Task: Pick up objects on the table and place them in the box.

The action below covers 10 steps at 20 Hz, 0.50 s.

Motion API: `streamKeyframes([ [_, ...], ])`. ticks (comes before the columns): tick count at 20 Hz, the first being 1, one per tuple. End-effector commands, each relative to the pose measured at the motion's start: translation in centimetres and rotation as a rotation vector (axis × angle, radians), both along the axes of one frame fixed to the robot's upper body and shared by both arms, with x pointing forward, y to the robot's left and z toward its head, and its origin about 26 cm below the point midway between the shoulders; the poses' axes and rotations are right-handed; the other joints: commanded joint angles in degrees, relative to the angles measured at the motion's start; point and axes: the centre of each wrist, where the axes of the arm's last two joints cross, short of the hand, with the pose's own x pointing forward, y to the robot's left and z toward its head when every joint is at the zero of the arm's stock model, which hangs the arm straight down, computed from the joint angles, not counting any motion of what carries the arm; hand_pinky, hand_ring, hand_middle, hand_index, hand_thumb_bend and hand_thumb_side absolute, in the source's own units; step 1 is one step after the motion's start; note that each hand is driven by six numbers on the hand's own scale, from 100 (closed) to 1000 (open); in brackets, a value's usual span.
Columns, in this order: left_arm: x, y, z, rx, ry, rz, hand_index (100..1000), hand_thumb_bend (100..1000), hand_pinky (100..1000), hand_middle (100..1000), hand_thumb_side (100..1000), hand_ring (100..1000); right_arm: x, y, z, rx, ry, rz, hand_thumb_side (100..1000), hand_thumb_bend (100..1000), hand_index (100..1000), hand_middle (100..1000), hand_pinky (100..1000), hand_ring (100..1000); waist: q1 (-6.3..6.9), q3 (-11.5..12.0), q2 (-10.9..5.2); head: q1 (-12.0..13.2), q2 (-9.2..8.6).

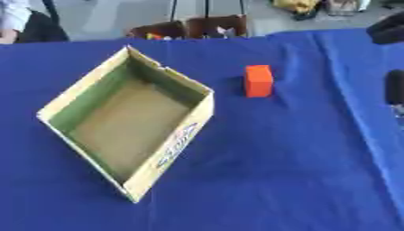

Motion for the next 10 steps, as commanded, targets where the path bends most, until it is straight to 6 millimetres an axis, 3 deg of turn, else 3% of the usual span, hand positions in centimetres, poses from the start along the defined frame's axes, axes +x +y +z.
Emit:
streamKeyframes([
  [1, -0.3, 0.4, 1.1, 0.027, -0.029, 0.009, 888, 100, 502, 814, 829, 683, -0.3, 0.2, 0.9, -0.019, -0.027, 0.007, 651, 100, 758, 682, 723, 708, -1.26, -0.04, -1.81, -0.35, -0.75],
  [5, -0.3, 0.4, 1.1, 0.027, -0.028, 0.009, 889, 100, 501, 814, 829, 683, -0.3, 0.2, 1.3, -0.012, -0.034, 0.007, 654, 100, 764, 692, 726, 717, -1.43, 0.16, -1.91, -0.75, -1.07],
  [10, -0.3, 0.4, 1.2, 0.031, -0.026, 0.005, 890, 100, 501, 814, 828, 683, -0.5, 0.3, 3.1, -0.048, -0.055, -0.024, 690, 100, 799, 738, 740, 745, -1.80, 0.67, -2.18, -1.37, -1.31],
])
